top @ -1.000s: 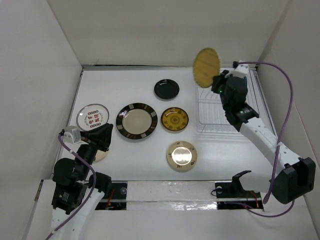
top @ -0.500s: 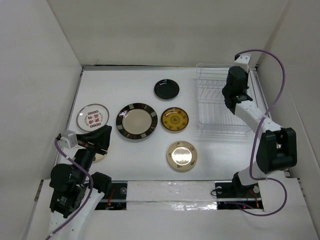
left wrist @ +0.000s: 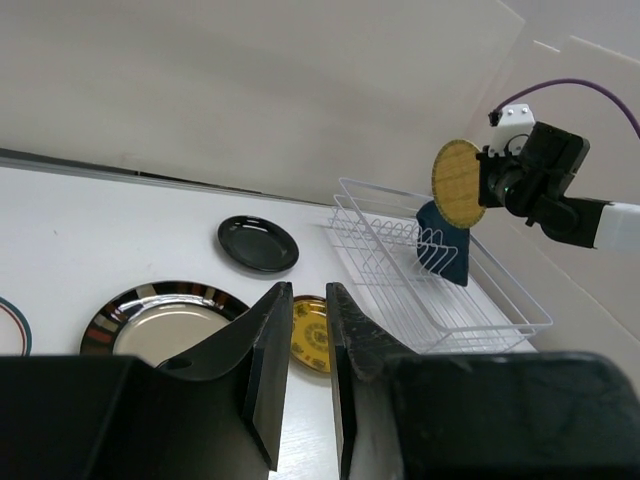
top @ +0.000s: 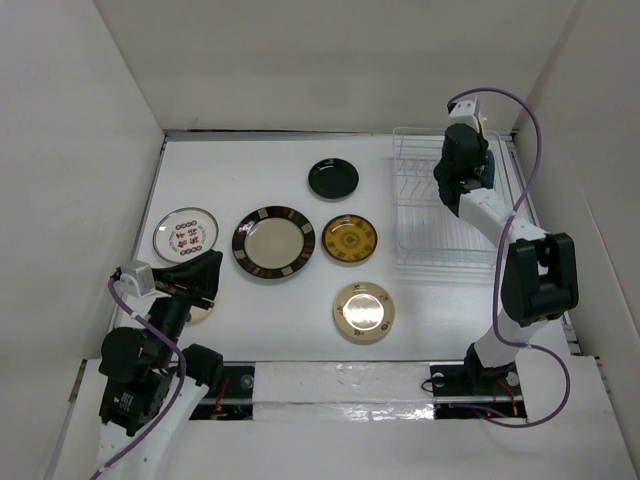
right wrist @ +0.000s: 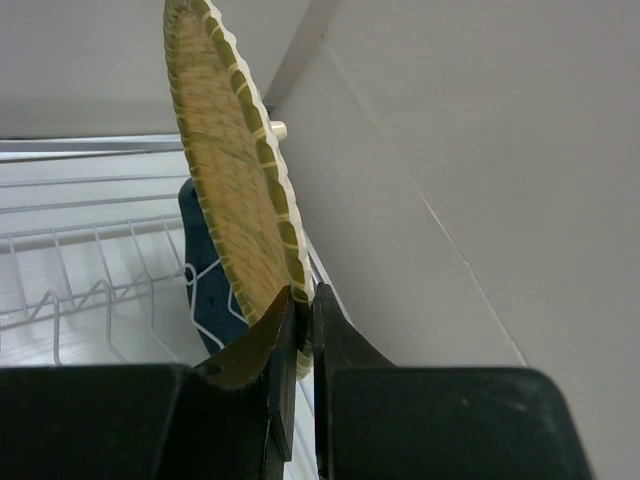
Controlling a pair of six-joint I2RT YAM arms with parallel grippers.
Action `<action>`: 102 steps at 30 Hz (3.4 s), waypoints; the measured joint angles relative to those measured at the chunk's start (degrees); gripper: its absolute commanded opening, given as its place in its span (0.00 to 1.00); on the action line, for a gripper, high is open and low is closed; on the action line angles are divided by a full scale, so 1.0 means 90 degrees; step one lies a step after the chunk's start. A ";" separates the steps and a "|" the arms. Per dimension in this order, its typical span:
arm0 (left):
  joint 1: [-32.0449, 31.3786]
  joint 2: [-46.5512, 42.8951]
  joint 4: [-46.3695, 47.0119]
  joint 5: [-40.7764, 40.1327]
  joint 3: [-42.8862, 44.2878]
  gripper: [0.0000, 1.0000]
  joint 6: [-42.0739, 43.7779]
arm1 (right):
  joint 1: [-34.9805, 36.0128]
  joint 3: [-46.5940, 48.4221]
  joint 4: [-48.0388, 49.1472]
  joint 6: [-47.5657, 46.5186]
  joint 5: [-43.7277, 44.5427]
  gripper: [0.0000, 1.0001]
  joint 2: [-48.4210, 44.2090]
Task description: Load the plates into the dish rack
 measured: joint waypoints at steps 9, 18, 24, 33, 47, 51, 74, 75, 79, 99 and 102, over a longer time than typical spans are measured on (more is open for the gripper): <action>0.0000 0.0024 -0.0010 -0.0100 0.0000 0.16 0.0007 | 0.0017 -0.0063 -0.0272 0.0272 0.0177 0.00 0.0551; 0.0000 0.0100 -0.0046 -0.0104 0.0000 0.16 0.0007 | 0.0012 -0.0114 -0.0823 0.0896 0.0367 0.00 0.0928; 0.0000 0.0216 -0.0046 -0.0097 0.0000 0.16 0.0007 | -0.0284 -0.0124 -0.1579 0.2344 -0.0129 0.52 0.0777; -0.0002 0.0403 -0.0046 -0.0095 0.0000 0.16 0.0007 | -0.0124 -0.0282 -0.2521 0.3917 -0.1061 0.70 -0.0969; -0.0005 0.0947 -0.0041 0.0019 0.0000 0.00 0.0007 | 0.2985 -0.4541 -0.3560 0.7259 -0.3774 0.36 -0.5311; -0.0005 0.1025 -0.0044 0.0078 0.0000 0.01 0.0007 | 0.3320 -0.5780 -0.4014 0.8420 -0.4170 0.60 -0.5792; 0.0049 0.1052 -0.0041 0.0240 0.0000 0.06 0.0007 | 0.3645 -0.5132 -0.3696 0.8466 -0.4527 0.00 -0.4821; 0.0049 0.1052 -0.0039 0.0243 0.0000 0.06 0.0010 | 0.3662 -0.4843 -0.3939 0.8315 -0.4374 0.00 -0.5013; 0.0049 0.1032 -0.0039 0.0250 0.0000 0.06 0.0007 | 0.3509 -0.3218 -0.4260 0.7388 -0.3393 0.00 -0.5066; -0.0010 0.0537 -0.0041 0.0255 0.0000 0.08 0.0010 | 0.1520 0.1647 -0.2509 0.0219 0.2064 0.00 0.0330; -0.0010 0.0452 -0.0041 0.0233 0.0000 0.08 0.0010 | 0.1462 0.1741 -0.2106 -0.0568 0.2256 0.00 0.0503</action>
